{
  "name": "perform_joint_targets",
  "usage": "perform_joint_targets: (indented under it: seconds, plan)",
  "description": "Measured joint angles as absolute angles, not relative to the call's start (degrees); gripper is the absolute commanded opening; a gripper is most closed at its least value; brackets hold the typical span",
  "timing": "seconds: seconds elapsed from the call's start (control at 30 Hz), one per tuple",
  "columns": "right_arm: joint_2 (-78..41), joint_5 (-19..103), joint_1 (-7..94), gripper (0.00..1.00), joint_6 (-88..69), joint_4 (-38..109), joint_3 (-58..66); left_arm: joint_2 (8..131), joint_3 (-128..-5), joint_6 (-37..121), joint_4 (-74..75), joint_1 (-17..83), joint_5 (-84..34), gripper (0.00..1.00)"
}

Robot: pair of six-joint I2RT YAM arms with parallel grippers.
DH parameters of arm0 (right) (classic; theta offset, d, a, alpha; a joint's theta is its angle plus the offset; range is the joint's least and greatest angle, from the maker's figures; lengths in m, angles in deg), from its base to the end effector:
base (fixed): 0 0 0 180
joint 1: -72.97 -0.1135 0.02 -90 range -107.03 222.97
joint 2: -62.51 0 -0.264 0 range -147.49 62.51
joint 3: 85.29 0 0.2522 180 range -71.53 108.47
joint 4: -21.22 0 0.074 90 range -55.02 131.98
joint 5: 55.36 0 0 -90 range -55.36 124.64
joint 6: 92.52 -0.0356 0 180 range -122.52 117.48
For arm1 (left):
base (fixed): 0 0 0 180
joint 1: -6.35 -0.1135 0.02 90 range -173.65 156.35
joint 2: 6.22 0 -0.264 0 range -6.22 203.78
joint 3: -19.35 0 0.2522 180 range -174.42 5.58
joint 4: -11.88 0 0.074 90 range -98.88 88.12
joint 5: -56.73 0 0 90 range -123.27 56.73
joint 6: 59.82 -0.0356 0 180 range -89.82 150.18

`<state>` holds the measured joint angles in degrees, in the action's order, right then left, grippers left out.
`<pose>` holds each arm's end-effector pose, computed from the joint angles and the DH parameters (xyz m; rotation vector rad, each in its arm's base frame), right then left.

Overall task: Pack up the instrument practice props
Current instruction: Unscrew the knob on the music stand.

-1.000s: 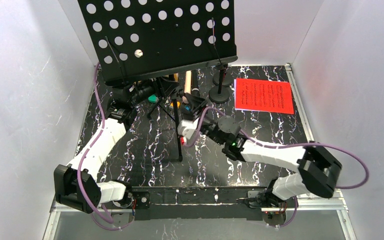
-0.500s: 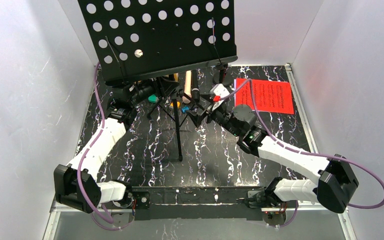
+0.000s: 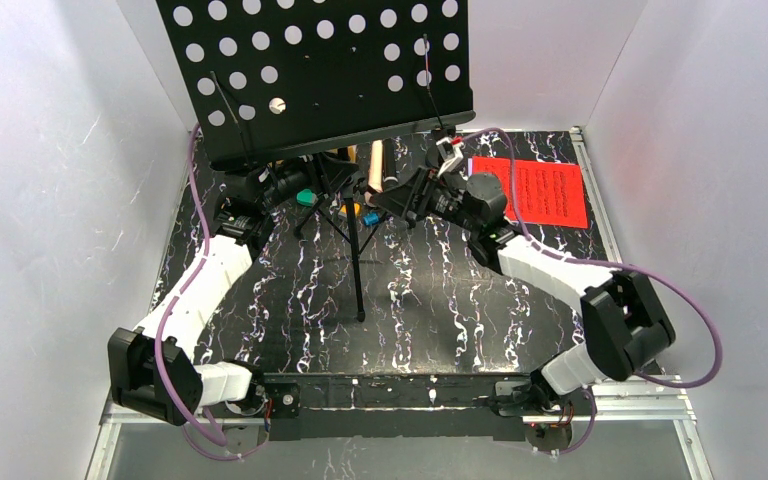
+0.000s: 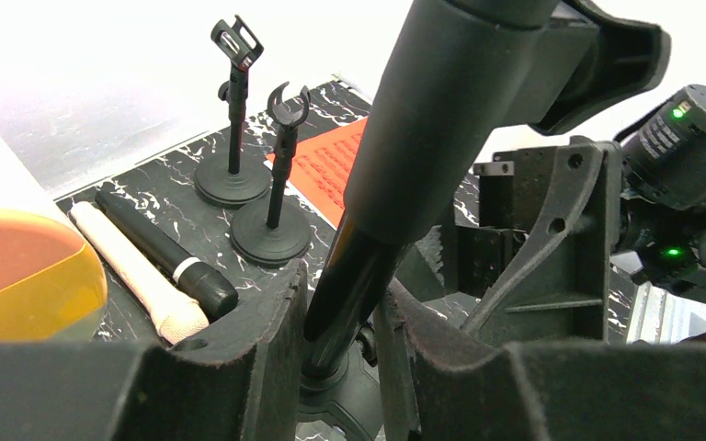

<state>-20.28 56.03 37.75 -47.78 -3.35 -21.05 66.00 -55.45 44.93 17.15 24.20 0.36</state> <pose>0.2642 0.2024 0.3064 -0.1951 1.6290 1.3839 0.2738 -0.1089 0.3904 0.5362 1.4210 -0.8783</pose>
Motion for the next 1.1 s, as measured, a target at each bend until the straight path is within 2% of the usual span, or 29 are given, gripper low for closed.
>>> perform_joint_targets:
  seconds: [0.3,0.57,0.9,1.1]
  plan:
    - [-26.7,62.3,37.8,0.75,-58.0,-9.3,-12.9,66.0,-55.6,44.8,16.9,24.2,0.4,0.0]
    - [-29.0,64.0,38.0,0.6,-61.0,-9.7,-11.3,66.0,-55.6,44.8,16.9,24.2,0.4,0.0]
    - [-30.4,64.8,38.0,0.49,-61.1,-8.0,-10.6,66.1,-55.7,44.8,16.8,24.2,0.4,0.0]
    - [-30.9,64.9,38.0,0.47,-60.9,-7.9,-9.4,66.1,-55.9,44.8,16.4,24.2,0.4,0.0]
